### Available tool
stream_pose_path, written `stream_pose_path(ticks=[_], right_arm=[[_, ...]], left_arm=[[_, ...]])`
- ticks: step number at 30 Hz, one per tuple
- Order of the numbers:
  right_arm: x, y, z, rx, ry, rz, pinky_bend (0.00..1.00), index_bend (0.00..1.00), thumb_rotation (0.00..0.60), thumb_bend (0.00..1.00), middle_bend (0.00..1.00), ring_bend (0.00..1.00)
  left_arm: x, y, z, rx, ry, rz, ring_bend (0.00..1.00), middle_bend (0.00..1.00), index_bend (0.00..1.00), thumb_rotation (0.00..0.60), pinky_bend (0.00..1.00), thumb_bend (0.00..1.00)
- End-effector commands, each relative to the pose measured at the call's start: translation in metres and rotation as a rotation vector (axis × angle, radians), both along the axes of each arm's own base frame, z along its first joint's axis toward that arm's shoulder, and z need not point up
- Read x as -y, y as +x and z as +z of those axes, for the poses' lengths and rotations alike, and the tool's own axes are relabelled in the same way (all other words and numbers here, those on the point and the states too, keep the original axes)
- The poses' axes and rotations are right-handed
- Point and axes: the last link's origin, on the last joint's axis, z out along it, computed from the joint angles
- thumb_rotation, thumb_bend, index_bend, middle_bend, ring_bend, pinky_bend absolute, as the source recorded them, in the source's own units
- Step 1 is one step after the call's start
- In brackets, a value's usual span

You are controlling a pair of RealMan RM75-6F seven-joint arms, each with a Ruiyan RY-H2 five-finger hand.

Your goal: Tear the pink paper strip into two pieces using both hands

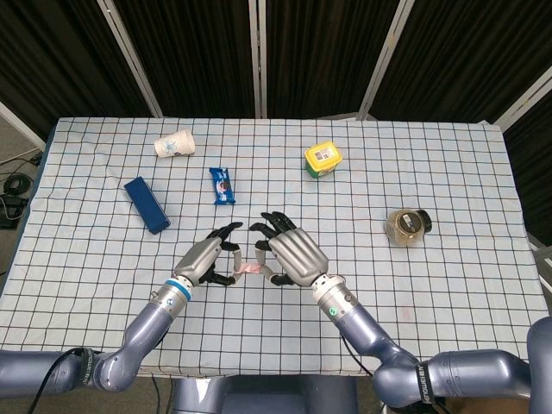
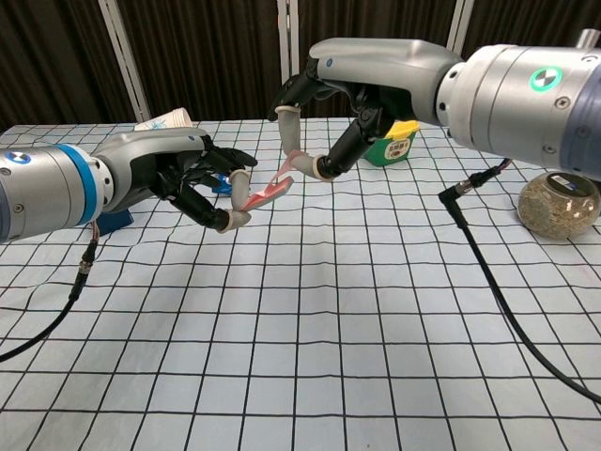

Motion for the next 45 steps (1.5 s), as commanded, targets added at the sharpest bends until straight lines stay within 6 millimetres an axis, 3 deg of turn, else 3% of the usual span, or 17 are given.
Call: stream_pose_path(ticks=[1, 16, 26, 34, 38, 41, 43, 45], right_arm=[[-0.001, -0.002, 0.002, -0.003, 0.006, 0.003, 0.0, 0.75, 0.6, 0.48, 0.18, 0.0], [-0.005, -0.008, 0.015, 0.001, 0.007, 0.034, 0.0, 0.75, 0.6, 0.48, 0.18, 0.0], [-0.003, -0.017, 0.029, -0.013, -0.022, 0.035, 0.0, 0.75, 0.6, 0.48, 0.18, 0.0], [0.001, -0.033, 0.044, -0.035, -0.052, 0.021, 0.0, 0.75, 0.6, 0.48, 0.18, 0.0], [0.003, -0.053, 0.051, -0.083, -0.076, 0.008, 0.0, 0.75, 0.6, 0.48, 0.18, 0.0], [0.005, -0.072, 0.054, -0.138, -0.103, 0.013, 0.0, 0.73, 0.6, 0.47, 0.18, 0.0], [0.007, -0.085, 0.055, -0.183, -0.126, 0.026, 0.0, 0.69, 0.6, 0.43, 0.18, 0.0], [0.009, -0.1, 0.055, -0.242, -0.155, 0.045, 0.0, 0.49, 0.6, 0.29, 0.15, 0.0]], left_arm=[[-0.001, -0.001, 0.001, -0.003, 0.004, 0.0, 0.0, 0.0, 0.65, 0.6, 0.0, 0.64], [-0.009, -0.014, 0.002, -0.021, 0.02, 0.032, 0.0, 0.0, 0.65, 0.6, 0.0, 0.65], [-0.014, -0.034, 0.004, -0.046, 0.028, 0.063, 0.0, 0.0, 0.65, 0.6, 0.0, 0.65], [-0.016, -0.053, 0.014, -0.08, 0.061, 0.071, 0.0, 0.0, 0.65, 0.6, 0.0, 0.65], [-0.014, -0.064, 0.023, -0.121, 0.092, 0.044, 0.0, 0.0, 0.62, 0.6, 0.0, 0.65], [-0.013, -0.077, 0.031, -0.173, 0.123, 0.029, 0.0, 0.0, 0.46, 0.6, 0.0, 0.6], [-0.013, -0.085, 0.036, -0.191, 0.14, 0.029, 0.0, 0.0, 0.21, 0.6, 0.0, 0.4], [-0.013, -0.094, 0.043, -0.21, 0.168, 0.035, 0.0, 0.0, 0.04, 0.6, 0.0, 0.16]])
